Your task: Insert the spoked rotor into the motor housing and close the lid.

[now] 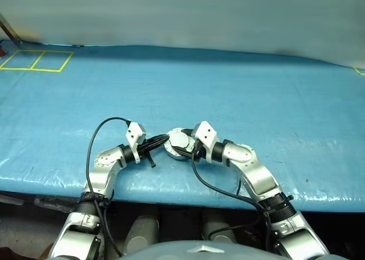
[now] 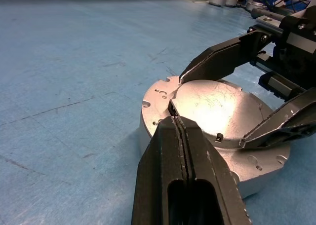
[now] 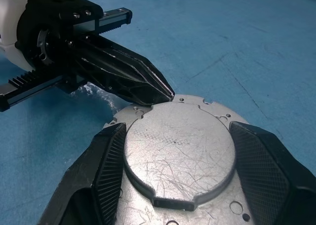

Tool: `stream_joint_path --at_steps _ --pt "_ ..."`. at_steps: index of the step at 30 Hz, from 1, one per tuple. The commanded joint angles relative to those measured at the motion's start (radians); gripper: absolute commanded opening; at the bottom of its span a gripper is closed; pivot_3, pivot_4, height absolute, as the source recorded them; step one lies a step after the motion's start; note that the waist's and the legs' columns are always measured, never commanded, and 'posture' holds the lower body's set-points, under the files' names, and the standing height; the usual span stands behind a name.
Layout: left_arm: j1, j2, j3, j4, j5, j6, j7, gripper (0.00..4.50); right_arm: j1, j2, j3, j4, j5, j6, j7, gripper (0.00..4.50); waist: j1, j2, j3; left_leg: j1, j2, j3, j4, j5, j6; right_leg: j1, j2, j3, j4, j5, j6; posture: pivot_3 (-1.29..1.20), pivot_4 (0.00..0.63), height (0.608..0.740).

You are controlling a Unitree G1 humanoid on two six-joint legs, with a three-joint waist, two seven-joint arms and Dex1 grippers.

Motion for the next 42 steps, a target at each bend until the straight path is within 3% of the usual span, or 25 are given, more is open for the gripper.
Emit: stream_joint_path --at_steps 1,3,7,8,14,19,24,32,35,42 --pt "0.021 -0.002 -0.026 0.008 0.022 0.009 -0.012 0.0 0.012 -0.012 -0.004 0.01 -0.014 0.028 -0.008 2.97 0.0 0.0 0.0 0.0 0.0 0.0 0.0 0.0 0.0 0.0 0.0 0.0 0.0 0.0 0.0 0.0 0.15 0.74" --pt "0.026 -0.001 -0.027 0.006 0.023 0.007 -0.012 0.0 0.011 -0.01 -0.013 0.002 0.016 0.045 0.014 2.97 0.0 0.0 0.0 0.0 0.0 0.0 0.0 0.0 0.0 0.0 0.0 0.0 0.0 0.0 0.0 0.0 0.15 0.74" --pt "0.031 0.001 -0.027 -0.004 0.02 0.009 -0.011 0.0 0.016 -0.012 -0.033 -0.046 0.063 0.032 0.051 4.35 0.001 0.0 0.0 -0.001 0.0 0.0 0.0 0.0 0.0 0.0 0.0 0.0 0.0 0.0 0.0 0.0 0.15 0.74" --pt "0.032 0.0 -0.025 -0.006 0.017 0.009 -0.011 0.0 0.02 -0.004 -0.049 -0.07 0.079 0.026 0.044 4.47 0.002 0.0 0.0 -0.001 0.0 0.0 0.0 0.0 0.0 0.0 0.0 0.0 -0.001 0.0 0.0 0.0 0.15 0.74" --pt "0.044 -0.002 -0.013 -0.014 0.008 0.009 -0.011 0.0 0.048 0.055 -0.197 -0.21 0.292 0.119 0.013 4.47 0.004 0.0 0.0 -0.004 -0.001 -0.001 0.0 0.0 0.0 -0.001 0.0 0.0 0.0 0.0 0.0 0.0 0.15 0.74" --pt "0.046 -0.003 -0.011 -0.014 0.007 0.005 -0.011 0.0 0.063 0.06 -0.318 -0.202 0.421 0.311 -0.079 4.47 0.009 0.0 0.0 -0.004 -0.001 -0.002 -0.001 0.0 0.0 -0.001 0.0 -0.001 -0.001 0.0 0.0 0.0 0.15 0.74" --pt "0.041 -0.005 -0.014 -0.013 0.01 0.002 -0.012 0.0 0.097 0.05 -0.373 -0.184 0.52 0.494 -0.119 4.47 0.012 0.0 0.0 -0.004 -0.001 -0.001 -0.002 0.0 0.0 -0.001 -0.001 -0.001 -0.001 -0.001 -0.001 0.0 0.15 0.74" --pt "0.039 -0.004 -0.018 -0.012 0.015 -0.003 -0.012 0.0 0.117 0.093 -0.415 -0.14 0.614 0.619 -0.168 4.47 0.012 0.0 0.0 -0.004 -0.001 -0.001 -0.002 0.0 0.0 -0.001 -0.001 -0.001 -0.001 -0.001 -0.001 0.0 0.15 0.74" --pt "0.04 -0.004 -0.018 -0.011 0.018 -0.007 -0.01 0.0 0.122 0.107 -0.416 -0.13 0.637 0.643 -0.17 3.9 0.012 0.0 0.0 -0.004 -0.001 -0.001 -0.002 0.0 0.0 -0.001 -0.001 -0.001 -0.001 -0.001 -0.001 0.0 0.15 0.74" --pt "0.045 -0.002 -0.016 -0.013 0.02 -0.014 -0.003 0.0 0.131 0.122 -0.408 -0.112 0.67 0.683 -0.159 1.57 0.012 0.0 0.0 -0.004 -0.001 -0.001 -0.002 0.0 0.0 -0.001 -0.001 -0.001 -0.001 -0.001 -0.001 0.0 0.15 0.74"
